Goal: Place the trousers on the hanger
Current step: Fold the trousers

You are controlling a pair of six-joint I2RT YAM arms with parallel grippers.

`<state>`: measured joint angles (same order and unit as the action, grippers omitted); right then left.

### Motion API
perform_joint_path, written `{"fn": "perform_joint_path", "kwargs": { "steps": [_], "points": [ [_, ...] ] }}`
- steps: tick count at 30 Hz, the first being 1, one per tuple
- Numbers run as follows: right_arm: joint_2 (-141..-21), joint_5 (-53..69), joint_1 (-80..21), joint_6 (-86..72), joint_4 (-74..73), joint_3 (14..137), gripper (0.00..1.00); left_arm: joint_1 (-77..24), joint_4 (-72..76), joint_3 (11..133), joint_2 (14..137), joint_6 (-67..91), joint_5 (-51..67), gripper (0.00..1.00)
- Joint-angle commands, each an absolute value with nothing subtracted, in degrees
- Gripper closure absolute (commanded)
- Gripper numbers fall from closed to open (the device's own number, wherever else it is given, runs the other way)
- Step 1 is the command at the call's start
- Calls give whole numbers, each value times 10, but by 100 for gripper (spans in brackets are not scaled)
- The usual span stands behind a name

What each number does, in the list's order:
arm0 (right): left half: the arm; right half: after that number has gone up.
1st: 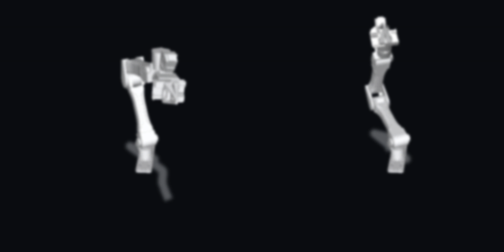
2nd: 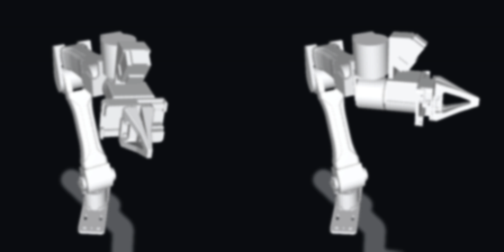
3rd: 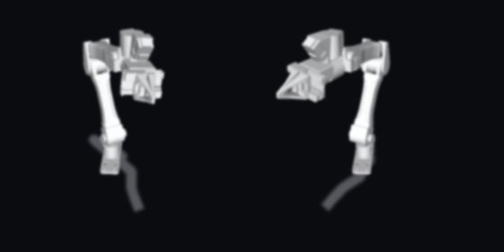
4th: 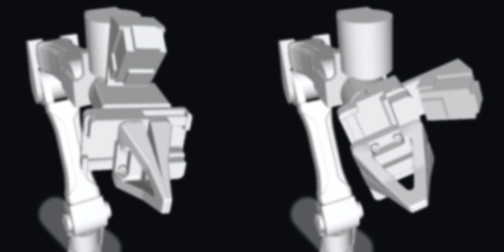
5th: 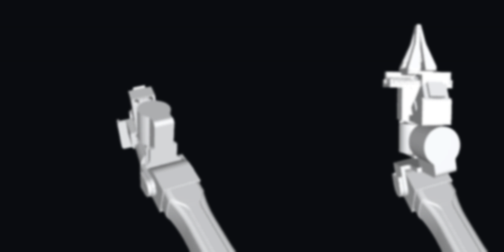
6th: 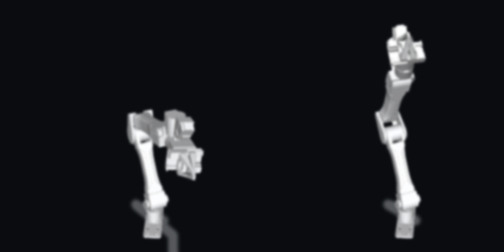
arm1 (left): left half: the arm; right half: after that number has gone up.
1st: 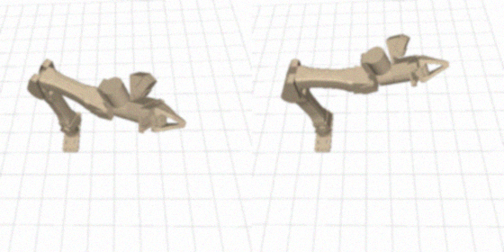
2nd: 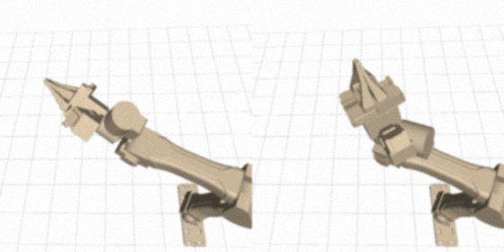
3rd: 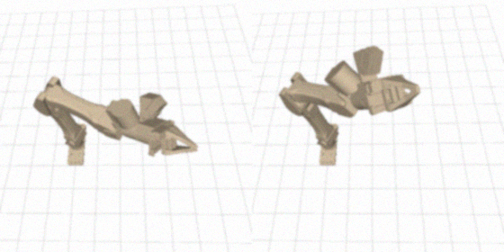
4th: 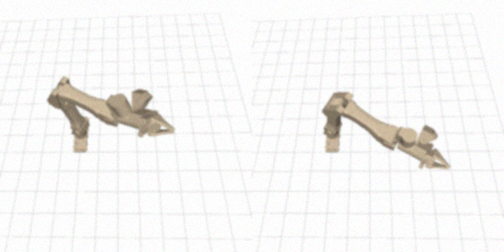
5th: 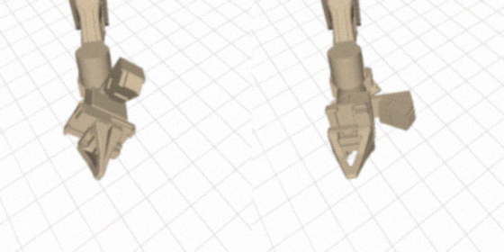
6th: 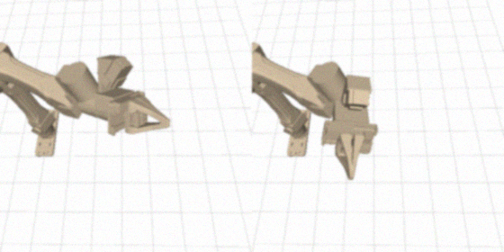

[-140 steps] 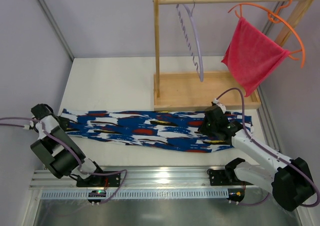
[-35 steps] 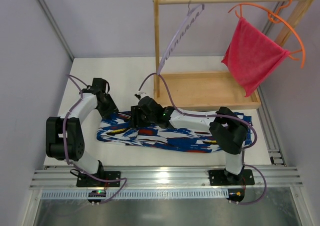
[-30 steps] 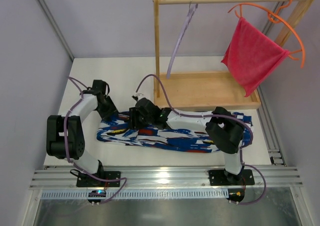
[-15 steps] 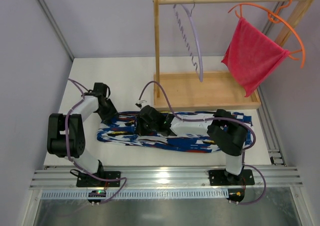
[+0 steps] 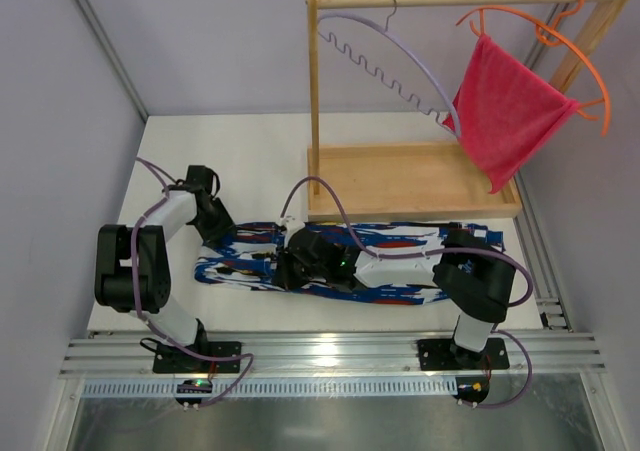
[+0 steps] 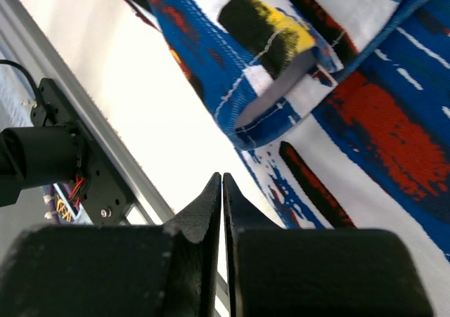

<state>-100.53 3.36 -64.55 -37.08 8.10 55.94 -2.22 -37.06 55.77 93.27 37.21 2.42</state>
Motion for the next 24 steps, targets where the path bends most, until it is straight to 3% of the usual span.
{"fn": "perform_joint_path", "kwargs": {
  "steps": [1,5,9,11,16,24],
  "points": [
    [-998,52,-658,-353,129,564,96,-16,-366,550,938,365,5,54],
    [-998,34,-665,-366,119,563,92,-16,-368,549,935,364,5,54],
    [-964,-68,-664,-387,66,563,76,-16,-374,549,922,360,5,54],
    [-960,-97,-653,-393,14,592,74,-16,-377,550,910,359,11,54],
    [-979,-152,-644,-385,-54,659,74,-16,-388,547,869,363,32,53],
    [-1072,-143,-625,-352,-81,791,74,-16,-396,547,825,349,72,48]
  ]
}}
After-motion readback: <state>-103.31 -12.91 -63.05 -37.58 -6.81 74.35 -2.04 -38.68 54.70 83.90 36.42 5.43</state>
